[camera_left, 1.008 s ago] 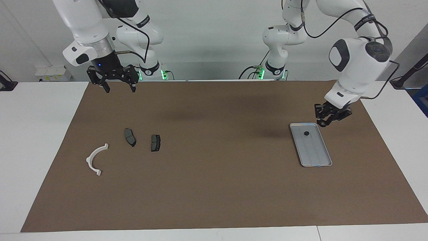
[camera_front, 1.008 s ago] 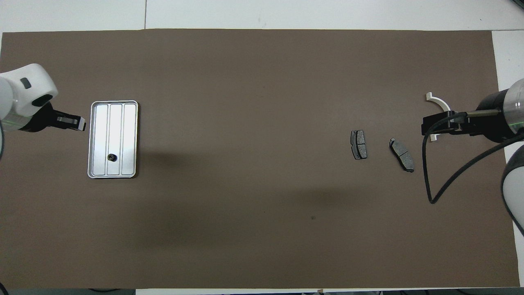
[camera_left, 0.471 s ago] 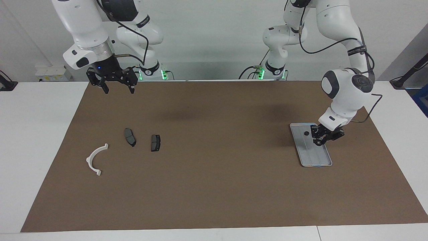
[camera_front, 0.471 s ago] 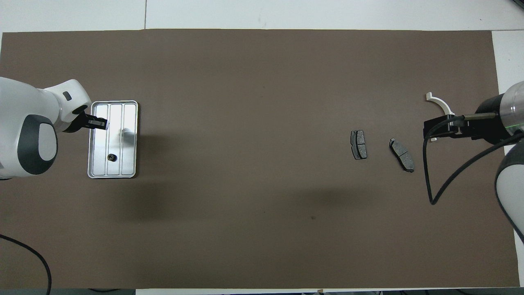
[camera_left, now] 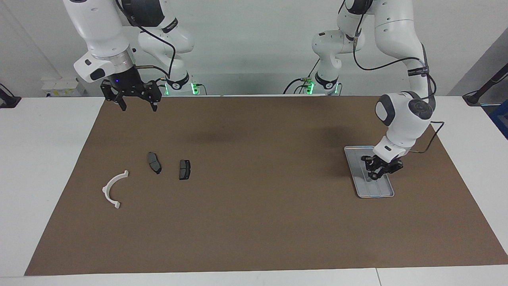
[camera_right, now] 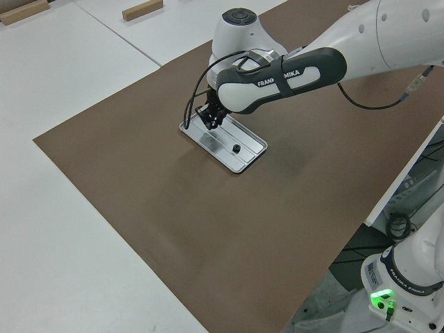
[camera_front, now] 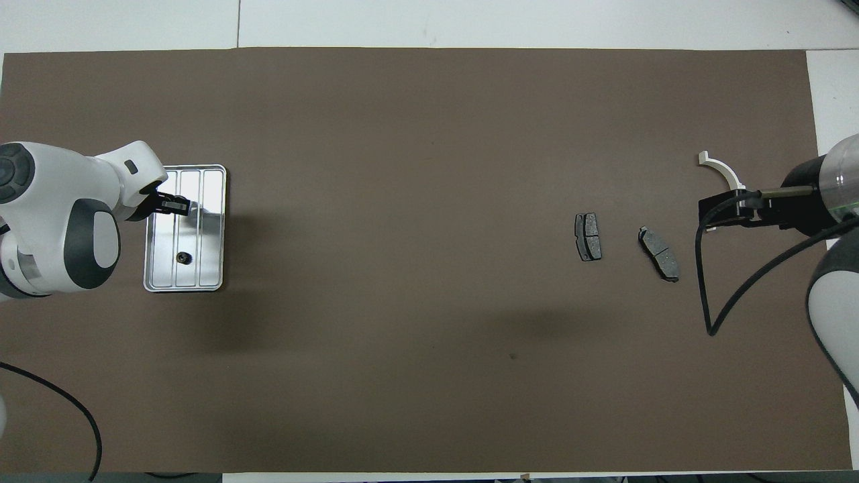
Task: Pick bearing gear from pile to tray
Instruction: 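Carry the ring into the tray and open the left gripper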
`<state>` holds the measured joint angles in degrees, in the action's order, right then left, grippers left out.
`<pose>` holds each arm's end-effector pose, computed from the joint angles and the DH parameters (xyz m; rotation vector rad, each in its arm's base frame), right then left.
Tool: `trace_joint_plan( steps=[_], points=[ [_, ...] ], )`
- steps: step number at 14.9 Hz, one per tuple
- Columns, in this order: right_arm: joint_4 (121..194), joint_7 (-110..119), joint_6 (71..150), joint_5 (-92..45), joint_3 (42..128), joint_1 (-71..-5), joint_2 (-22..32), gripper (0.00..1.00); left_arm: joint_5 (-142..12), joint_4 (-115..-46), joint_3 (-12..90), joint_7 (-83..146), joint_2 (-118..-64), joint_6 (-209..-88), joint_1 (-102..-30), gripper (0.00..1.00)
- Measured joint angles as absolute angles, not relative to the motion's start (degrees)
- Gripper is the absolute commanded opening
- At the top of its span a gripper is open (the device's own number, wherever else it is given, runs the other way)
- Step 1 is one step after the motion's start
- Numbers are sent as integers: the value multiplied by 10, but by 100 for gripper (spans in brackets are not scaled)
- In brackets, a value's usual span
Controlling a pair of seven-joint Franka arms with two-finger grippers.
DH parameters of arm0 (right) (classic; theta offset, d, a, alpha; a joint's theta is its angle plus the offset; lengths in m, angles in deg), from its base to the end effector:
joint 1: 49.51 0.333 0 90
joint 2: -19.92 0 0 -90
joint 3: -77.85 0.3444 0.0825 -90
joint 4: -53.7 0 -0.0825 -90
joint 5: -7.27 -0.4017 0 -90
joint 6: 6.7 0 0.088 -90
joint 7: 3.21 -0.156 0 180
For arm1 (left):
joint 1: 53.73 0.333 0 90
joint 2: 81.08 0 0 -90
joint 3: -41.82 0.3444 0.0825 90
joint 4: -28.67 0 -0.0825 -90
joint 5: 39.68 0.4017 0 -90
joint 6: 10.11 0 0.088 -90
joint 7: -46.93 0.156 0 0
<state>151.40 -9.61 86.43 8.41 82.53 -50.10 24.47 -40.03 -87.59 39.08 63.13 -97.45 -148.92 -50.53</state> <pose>0.5473 0.0376 0.5870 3.1147 -0.0615 0.0028 0.6319 0.0054 0.2834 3.1071 -0.4183 0.1719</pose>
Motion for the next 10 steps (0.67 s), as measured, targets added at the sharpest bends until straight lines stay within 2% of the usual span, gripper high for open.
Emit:
trace_joint_plan(
  steps=[6, 7, 8, 10],
  points=[
    [1515, -96, 863, 84, 825, -499, 245, 100, -400, -893, 391, 630, -982, -1523, -505, 0],
    [1515, -96, 863, 84, 825, -498, 245, 100, -400, -894, 391, 630, -982, -1523, -505, 76],
    [1515, -96, 863, 84, 825, -498, 245, 100, -400, -894, 391, 630, -982, -1523, -505, 100],
    [1515, -96, 863, 84, 826, -498, 245, 100, -400, -894, 390, 630, -983, -1516, -506, 100]
  ],
)
